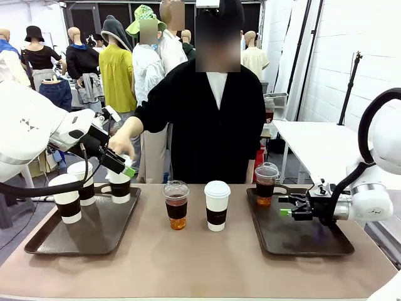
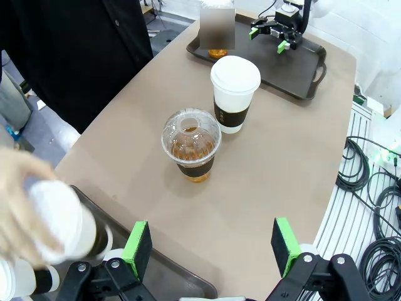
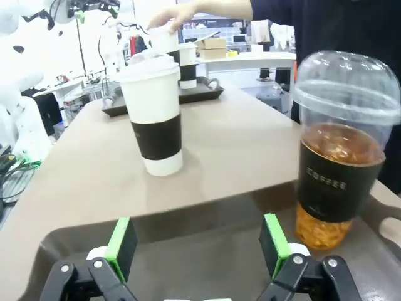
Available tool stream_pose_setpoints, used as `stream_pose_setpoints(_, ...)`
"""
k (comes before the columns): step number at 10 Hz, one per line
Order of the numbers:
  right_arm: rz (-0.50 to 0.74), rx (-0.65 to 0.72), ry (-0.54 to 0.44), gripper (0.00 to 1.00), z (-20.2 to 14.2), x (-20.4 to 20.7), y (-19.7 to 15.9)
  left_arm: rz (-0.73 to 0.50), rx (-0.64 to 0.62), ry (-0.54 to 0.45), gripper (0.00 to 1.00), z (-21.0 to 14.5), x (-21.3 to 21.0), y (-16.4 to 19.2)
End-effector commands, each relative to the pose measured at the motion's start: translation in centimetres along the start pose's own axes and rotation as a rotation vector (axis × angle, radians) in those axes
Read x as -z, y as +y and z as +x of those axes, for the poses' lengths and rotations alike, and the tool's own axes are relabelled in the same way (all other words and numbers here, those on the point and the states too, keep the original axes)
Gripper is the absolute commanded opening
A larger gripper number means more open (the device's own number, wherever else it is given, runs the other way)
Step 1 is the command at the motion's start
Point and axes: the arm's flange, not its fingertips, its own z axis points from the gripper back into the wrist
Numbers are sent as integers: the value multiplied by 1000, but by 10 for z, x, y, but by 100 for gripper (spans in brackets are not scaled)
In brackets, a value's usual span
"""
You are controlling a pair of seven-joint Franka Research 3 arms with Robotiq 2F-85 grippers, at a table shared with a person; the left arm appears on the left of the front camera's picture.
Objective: Distribute the coffee onto the tray.
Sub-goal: Pick up another iced Americano from the middle of the table and place it on the right Handle tray.
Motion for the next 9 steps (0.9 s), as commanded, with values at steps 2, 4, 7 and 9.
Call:
stream_pose_setpoints(2, 39, -50, 16, 100, 3, 24, 17, -14, 5, -10, 100, 0, -1, 2)
stream_pose_setpoints(4, 69, -78, 22, 100, 1, 42, 15, -14, 5, -10, 100, 0, -1, 2)
stream_pose_setpoints(7, 105, -112, 38, 100, 3, 64, 9, -14, 5, -10, 100, 0, -1, 2)
stream_pose_setpoints(9, 145, -119, 50, 100, 5, 70, 1, -14, 5, -10, 100, 0, -1, 2)
